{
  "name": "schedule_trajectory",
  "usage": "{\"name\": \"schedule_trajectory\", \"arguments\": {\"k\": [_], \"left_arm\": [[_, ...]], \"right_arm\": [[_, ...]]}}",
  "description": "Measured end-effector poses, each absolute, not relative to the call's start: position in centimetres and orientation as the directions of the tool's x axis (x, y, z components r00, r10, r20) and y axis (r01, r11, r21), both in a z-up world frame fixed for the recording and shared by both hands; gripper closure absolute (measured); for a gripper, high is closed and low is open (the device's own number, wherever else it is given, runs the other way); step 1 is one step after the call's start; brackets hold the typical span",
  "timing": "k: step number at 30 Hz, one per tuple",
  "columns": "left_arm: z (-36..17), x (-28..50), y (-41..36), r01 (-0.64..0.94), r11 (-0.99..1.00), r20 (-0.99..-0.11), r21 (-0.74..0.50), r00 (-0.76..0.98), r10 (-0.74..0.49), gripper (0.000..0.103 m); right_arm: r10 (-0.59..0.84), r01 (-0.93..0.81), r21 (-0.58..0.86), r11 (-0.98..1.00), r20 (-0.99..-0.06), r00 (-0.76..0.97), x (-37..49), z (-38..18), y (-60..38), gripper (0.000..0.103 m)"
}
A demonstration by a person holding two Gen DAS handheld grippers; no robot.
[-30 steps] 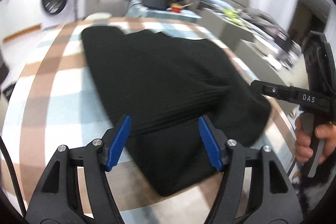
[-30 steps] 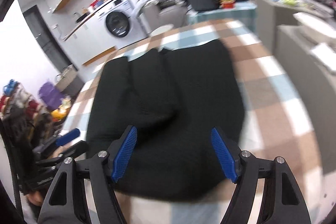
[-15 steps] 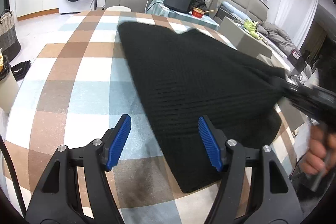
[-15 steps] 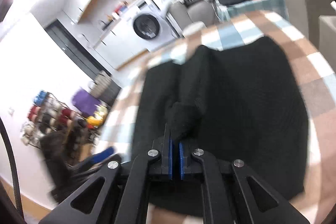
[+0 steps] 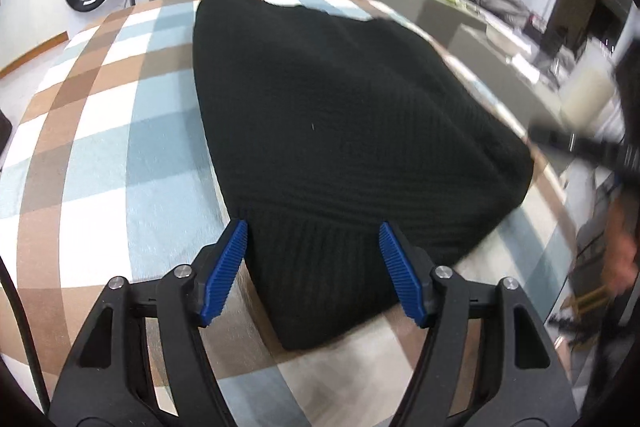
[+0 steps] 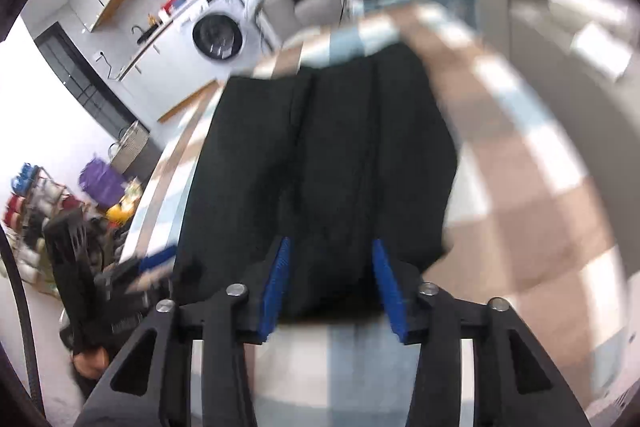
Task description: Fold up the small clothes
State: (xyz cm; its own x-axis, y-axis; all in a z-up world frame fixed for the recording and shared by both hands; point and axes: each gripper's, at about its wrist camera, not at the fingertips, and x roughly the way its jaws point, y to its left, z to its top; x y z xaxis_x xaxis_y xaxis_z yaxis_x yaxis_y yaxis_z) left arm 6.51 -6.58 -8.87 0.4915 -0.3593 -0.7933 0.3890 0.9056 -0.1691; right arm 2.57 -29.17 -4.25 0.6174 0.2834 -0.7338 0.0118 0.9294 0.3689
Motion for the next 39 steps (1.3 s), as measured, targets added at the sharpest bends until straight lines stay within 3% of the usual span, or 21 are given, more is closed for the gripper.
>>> {"name": "schedule_trajectory", "arguments": {"k": [6, 13, 15, 16, 17, 21, 24, 28, 32, 39], "left_arm": [[-9.2, 6.5, -5.9, 0.383, 0.899, -0.79, -0.212, 0.475, -0.389, 0.035], [-8.7, 7.2, -3.3, 0.302, 0.923, -0.778, -0.24, 0.509, -0.369, 0.035], [-8.5, 7.6, -2.6, 0.282, 0.927, -0.774, -0.249, 0.518, -0.366, 0.035], [-8.4, 7.7, -2.2, 0.271, 0.929, -0.772, -0.25, 0.523, -0.361, 0.035], [-8.3, 7.8, -2.0, 0.264, 0.931, -0.77, -0.251, 0.529, -0.357, 0.035], [-7.5, 8.2, -1.7, 0.265, 0.931, -0.756, -0.253, 0.546, -0.361, 0.035], [-7.7, 8.7, -2.3, 0.281, 0.925, -0.754, -0.257, 0.54, -0.373, 0.034], [-8.0, 8.9, -3.2, 0.286, 0.933, -0.771, -0.216, 0.536, -0.343, 0.034], [-8.2, 9.0, -3.0, 0.279, 0.932, -0.769, -0.233, 0.533, -0.352, 0.034], [-8.4, 9.4, -3.5, 0.301, 0.929, -0.776, -0.217, 0.524, -0.351, 0.034]], "right_arm": [[0.336, -0.061, 0.381, 0.923, -0.716, 0.612, 9.7, -3.6, -27.4, 0.058], [0.42, -0.077, 0.443, 0.893, -0.76, 0.495, 21.5, -7.7, -24.9, 0.058], [0.431, -0.088, 0.443, 0.892, -0.778, 0.457, 23.5, -8.7, -23.9, 0.068], [0.431, -0.104, 0.435, 0.894, -0.777, 0.459, 24.1, -8.7, -23.5, 0.091], [0.446, -0.153, 0.426, 0.892, -0.767, 0.462, 24.0, -8.0, -23.1, 0.096], [0.348, -0.177, 0.306, 0.936, -0.717, 0.604, 21.6, -3.2, -23.6, 0.096], [0.228, -0.104, 0.208, 0.973, -0.773, 0.592, 22.0, -4.1, -24.4, 0.096], [0.291, -0.046, 0.306, 0.951, -0.838, 0.461, 23.2, -7.6, -25.8, 0.086], [0.375, -0.127, 0.358, 0.925, -0.804, 0.462, 17.8, -6.5, -26.6, 0.071], [0.443, -0.247, 0.369, 0.896, -0.792, 0.421, 9.9, -6.9, -25.4, 0.071]]}}
